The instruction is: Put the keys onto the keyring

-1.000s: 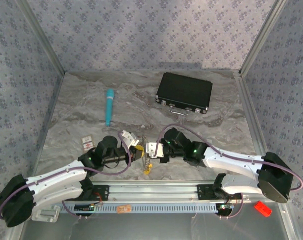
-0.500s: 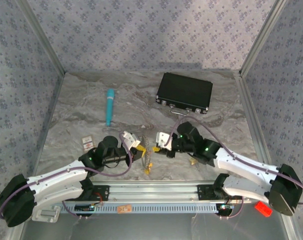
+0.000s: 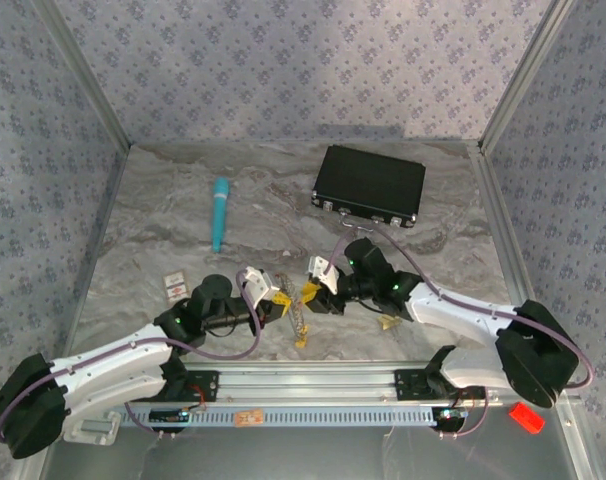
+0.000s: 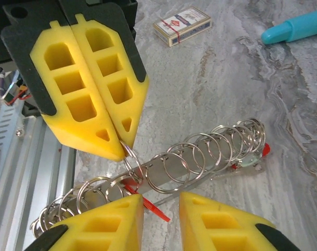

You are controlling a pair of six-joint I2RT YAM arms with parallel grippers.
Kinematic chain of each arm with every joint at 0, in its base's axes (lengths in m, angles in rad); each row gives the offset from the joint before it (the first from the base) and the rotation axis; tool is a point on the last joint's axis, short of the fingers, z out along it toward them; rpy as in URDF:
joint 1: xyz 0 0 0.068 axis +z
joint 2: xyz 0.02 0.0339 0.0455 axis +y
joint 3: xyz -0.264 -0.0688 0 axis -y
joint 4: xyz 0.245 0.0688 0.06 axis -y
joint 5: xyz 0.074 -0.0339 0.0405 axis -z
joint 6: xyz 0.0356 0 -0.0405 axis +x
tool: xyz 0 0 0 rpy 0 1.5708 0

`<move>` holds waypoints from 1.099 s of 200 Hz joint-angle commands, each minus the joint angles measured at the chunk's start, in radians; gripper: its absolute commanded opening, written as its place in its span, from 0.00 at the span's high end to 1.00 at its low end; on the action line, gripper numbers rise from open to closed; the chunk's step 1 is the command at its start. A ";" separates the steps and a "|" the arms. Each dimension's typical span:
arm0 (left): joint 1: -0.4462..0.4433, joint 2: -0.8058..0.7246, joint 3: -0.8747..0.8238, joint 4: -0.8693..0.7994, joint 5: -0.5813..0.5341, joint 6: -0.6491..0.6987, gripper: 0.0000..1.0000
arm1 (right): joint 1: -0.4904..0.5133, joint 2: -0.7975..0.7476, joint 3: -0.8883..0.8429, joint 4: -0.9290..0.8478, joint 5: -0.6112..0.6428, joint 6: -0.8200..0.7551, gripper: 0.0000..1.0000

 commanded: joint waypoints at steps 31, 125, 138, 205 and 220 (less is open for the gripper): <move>-0.001 -0.015 -0.001 0.065 0.026 0.029 1.00 | 0.002 0.031 0.019 0.063 -0.088 0.041 0.76; -0.001 -0.009 -0.001 0.070 0.035 0.031 1.00 | 0.004 0.068 0.044 0.070 -0.142 0.041 0.85; -0.001 -0.010 0.000 0.073 0.036 0.032 1.00 | 0.004 0.073 0.047 0.067 -0.151 0.039 0.87; -0.001 -0.012 -0.003 0.059 0.023 0.033 1.00 | 0.005 0.083 0.069 0.034 -0.192 0.020 1.00; -0.001 -0.016 0.001 0.034 -0.006 0.032 1.00 | 0.004 0.076 0.082 -0.006 -0.192 0.004 1.00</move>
